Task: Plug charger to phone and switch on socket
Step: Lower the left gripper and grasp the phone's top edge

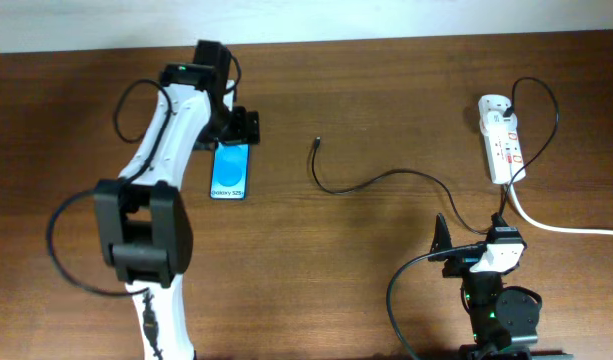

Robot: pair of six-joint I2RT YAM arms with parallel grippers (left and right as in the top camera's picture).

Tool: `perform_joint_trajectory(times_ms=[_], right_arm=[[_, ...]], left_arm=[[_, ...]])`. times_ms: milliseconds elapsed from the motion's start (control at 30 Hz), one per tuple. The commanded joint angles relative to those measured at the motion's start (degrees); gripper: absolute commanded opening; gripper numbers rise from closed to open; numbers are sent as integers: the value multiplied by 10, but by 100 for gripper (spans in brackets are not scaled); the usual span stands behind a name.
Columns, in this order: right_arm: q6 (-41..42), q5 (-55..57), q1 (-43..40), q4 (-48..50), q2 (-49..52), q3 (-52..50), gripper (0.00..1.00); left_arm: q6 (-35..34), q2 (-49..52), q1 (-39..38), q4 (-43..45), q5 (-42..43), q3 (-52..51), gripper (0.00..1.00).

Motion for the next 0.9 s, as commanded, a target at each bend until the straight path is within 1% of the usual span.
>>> perform_joint_trajectory(times_ms=[0,67,233,367,467,633,867], right_arm=[[2,-3,4,-1,-4,-5,98],[2,-3,4,-1,-4,-5,98],[2,-3,4,-1,-4,-5,98],[2,-3,4,-1,-4,-5,98],[2,-3,4,-1,-4,-5,98],[2,-3,4,-1,-4,-5,98],[2,-3,4,-1,-4,-5,98]], left_arm=[[-19,37,2,3,-12,1,99],[-42,49,2,2,-21,1,99],[-38,80,2,-2,-41,0,99],[0,84,2,-1,-64,0,99],[25,85,2,4,-64,-4,99],[26,85,1,9,-61,-8,99],[24,85,0,35,-53,-43,100]])
